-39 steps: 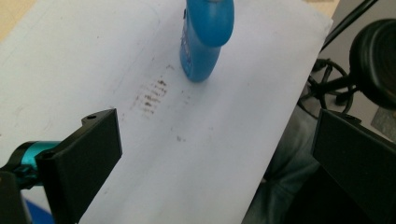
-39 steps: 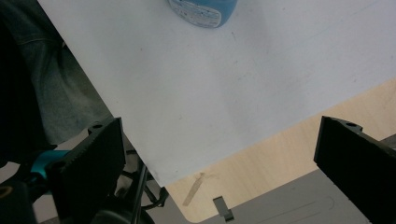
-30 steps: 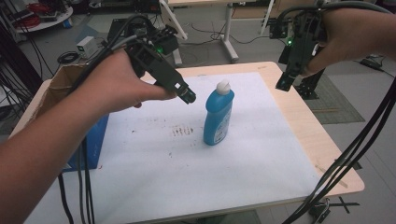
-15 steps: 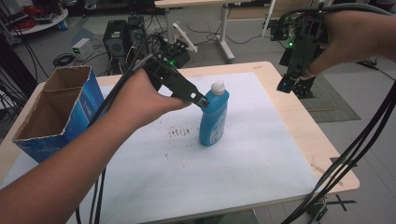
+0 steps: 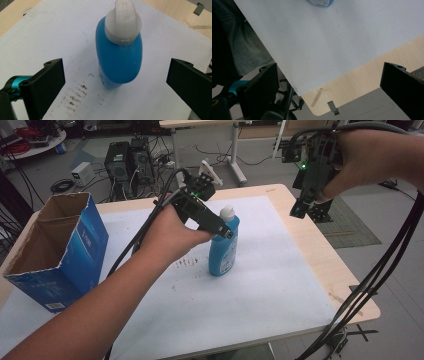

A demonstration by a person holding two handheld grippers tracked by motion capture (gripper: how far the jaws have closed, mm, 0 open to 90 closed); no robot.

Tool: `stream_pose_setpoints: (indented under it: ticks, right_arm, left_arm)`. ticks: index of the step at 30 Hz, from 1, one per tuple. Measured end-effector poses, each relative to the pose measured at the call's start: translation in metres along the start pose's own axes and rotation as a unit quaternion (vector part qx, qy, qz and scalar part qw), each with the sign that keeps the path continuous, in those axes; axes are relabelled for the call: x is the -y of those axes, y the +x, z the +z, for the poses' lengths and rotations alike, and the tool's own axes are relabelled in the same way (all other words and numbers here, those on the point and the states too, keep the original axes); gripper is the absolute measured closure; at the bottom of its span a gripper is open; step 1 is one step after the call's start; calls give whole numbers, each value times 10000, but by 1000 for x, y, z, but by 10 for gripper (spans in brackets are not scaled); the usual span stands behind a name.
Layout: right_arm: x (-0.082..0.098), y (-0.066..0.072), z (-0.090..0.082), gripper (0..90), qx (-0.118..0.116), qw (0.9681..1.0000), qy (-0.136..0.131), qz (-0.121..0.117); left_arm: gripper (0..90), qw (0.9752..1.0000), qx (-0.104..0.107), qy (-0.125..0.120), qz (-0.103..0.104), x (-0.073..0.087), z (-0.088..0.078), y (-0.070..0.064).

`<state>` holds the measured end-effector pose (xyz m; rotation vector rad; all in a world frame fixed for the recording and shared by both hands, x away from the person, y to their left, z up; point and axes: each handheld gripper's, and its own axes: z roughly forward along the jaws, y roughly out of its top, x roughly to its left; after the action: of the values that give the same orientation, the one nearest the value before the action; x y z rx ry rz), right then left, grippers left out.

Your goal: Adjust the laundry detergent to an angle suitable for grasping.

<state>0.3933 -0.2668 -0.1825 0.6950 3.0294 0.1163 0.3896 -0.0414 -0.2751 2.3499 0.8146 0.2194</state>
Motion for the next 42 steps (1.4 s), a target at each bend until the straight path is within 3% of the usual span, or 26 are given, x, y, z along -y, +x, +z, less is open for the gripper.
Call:
stream_pose_setpoints:
  ticks: [6,24,27,42]
  right_arm:
    - [-2,-1,2,14,-4,10000,-1,-3]
    - [2,-3,4,14,-15,10000,24,31]
    - [2,-4,5,14,-13,10000,29,37]
    - [1,-6,9,14,-41,10000,27,38]
  left_arm:
    - [18,10000,-48,-66,-29,-3,9,-2]
    - [18,9999,-125,87,-7,-12,43,-11]
    - [18,9997,-223,126,-28,-13,49,-10]
    - [18,9989,-369,281,33,-14,62,-9]
